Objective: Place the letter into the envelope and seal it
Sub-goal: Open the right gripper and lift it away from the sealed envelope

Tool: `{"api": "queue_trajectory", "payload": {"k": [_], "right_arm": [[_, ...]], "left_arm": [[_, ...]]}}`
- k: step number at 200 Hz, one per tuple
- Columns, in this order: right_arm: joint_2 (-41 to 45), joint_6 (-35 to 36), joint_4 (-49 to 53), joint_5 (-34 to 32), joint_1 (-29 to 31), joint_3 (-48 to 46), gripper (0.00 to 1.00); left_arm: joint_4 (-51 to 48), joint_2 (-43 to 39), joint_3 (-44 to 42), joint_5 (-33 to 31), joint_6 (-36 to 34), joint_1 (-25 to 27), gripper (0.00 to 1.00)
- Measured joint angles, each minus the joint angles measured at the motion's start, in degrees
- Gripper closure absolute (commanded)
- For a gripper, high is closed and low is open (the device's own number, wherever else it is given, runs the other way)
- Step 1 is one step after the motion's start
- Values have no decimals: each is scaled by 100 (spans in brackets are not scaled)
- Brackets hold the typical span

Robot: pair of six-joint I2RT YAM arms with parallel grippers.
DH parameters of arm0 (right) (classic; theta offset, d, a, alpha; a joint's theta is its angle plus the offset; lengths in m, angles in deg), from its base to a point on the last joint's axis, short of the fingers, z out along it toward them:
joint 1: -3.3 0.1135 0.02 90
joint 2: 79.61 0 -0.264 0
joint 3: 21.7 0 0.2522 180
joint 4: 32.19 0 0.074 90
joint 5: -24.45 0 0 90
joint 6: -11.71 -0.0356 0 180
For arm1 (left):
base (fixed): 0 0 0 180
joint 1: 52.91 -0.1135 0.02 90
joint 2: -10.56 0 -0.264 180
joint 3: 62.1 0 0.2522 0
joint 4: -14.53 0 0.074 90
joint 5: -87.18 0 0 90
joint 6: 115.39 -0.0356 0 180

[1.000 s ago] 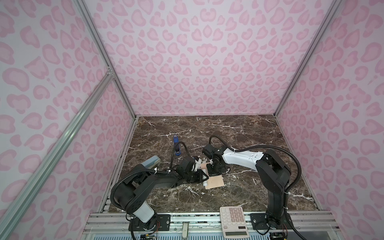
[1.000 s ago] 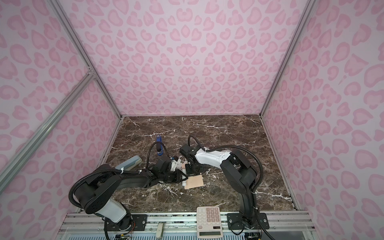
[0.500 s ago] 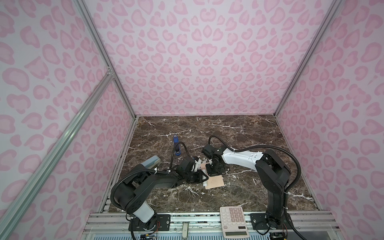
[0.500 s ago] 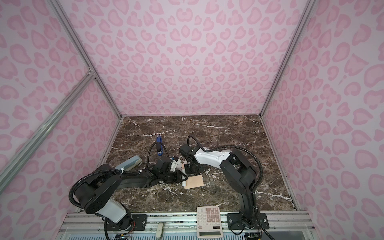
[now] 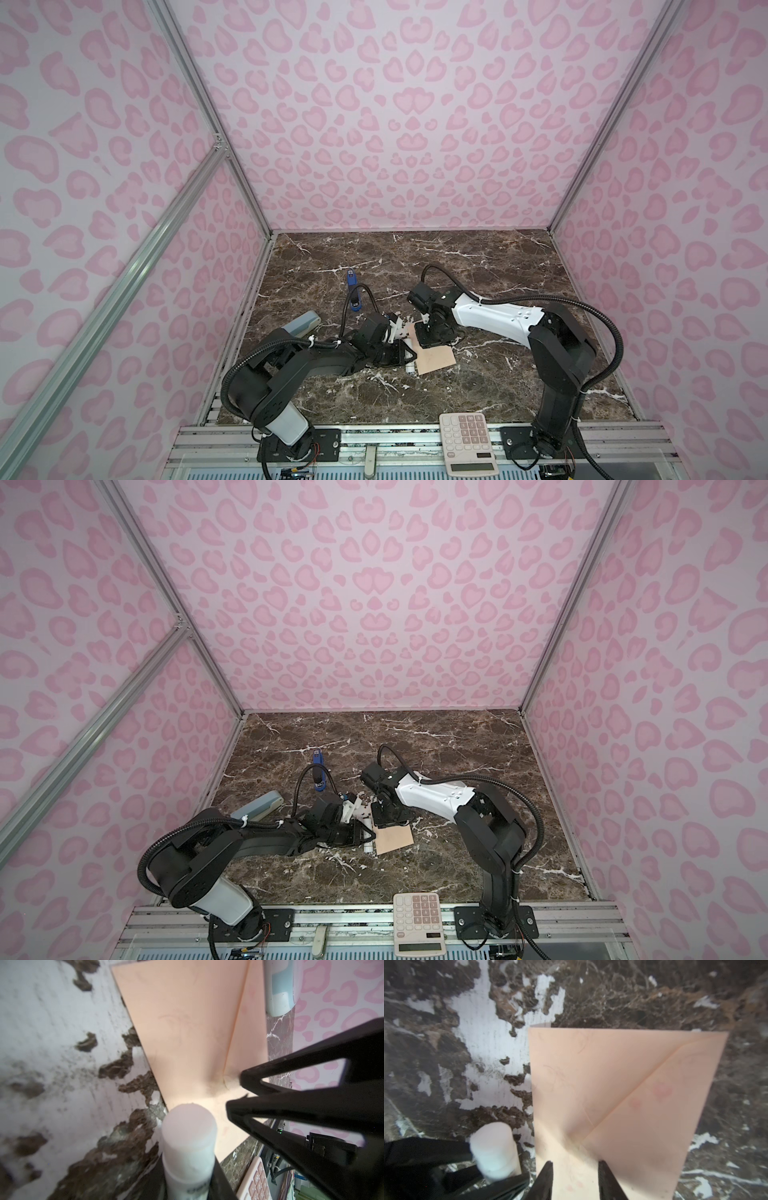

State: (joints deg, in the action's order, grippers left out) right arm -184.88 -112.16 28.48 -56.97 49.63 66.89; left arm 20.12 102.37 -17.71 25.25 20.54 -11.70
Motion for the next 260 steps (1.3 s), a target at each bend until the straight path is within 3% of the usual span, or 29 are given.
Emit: {"api": "queue_trajectory", "payload": {"k": [134, 194, 260], "right_arm": [[938, -33, -560, 1054, -671, -887, 62], [1228, -46, -745, 1088, -776, -962, 62], [2308, 33, -1432, 892, -909, -1552, 60]], "left_arm": [[-221, -153, 98, -24, -81, 0, 96], [-686, -612, 254, -160, -203, 0, 96], [-1510, -1309, 728, -490, -514, -2, 96]]}}
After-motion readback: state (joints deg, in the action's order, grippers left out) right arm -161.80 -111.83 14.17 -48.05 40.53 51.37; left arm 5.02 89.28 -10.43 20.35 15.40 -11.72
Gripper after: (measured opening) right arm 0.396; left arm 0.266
